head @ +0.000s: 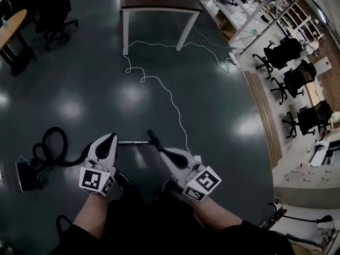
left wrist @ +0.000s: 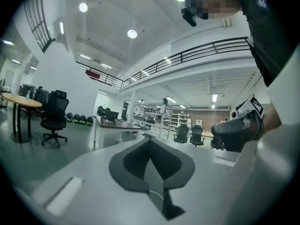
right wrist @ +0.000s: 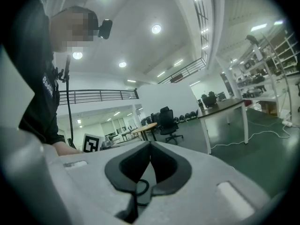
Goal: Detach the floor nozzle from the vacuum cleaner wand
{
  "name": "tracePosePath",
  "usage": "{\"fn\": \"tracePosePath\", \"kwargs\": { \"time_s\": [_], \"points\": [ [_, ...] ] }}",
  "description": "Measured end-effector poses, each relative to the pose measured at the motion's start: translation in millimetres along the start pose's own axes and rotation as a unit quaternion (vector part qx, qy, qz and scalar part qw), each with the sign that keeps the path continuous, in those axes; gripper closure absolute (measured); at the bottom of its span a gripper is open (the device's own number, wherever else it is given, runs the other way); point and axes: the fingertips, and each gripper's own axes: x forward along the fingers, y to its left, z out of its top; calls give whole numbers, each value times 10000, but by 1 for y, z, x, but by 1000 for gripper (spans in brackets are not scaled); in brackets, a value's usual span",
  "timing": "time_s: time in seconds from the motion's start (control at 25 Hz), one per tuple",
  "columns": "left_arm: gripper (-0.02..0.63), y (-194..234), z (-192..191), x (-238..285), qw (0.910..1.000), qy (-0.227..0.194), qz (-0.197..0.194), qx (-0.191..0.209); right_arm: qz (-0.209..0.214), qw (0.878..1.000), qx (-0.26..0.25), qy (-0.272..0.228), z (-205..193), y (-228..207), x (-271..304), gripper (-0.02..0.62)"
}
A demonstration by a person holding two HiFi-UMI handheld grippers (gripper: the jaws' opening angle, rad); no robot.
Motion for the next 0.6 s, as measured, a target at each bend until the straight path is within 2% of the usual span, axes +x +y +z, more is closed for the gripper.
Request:
{"fn": "tracePosePath", "kwargs": {
  "time_s": [0.12,0.28,0.44,0.6],
  "points": [
    [604,30,-29,9,9999,109,114,24,-166,9998,80,63,-16,-14,13,592],
    [604,41,-56,29,9994,185,208,182,-148,9994,185,252,-46,-40,19,594],
    [604,45,-87,57,9992,131,261,290,-132,9988,210,424,-89,-80,25,592],
    [604,57,-136,73,9987,189,271,380,-138,9984,211,513,-141,-117,43,593]
  ]
}}
